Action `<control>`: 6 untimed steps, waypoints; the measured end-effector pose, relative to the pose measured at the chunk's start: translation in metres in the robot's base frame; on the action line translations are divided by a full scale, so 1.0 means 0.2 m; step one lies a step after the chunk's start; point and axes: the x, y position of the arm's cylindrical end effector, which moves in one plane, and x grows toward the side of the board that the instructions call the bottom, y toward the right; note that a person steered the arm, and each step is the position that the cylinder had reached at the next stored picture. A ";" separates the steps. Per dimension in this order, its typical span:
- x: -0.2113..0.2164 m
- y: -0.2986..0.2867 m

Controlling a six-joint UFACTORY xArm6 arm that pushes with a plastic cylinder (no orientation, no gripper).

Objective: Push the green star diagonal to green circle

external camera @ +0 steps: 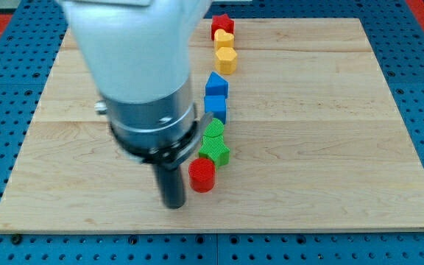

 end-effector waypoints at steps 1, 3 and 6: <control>-0.18 0.13; -0.53 0.53; -0.81 0.44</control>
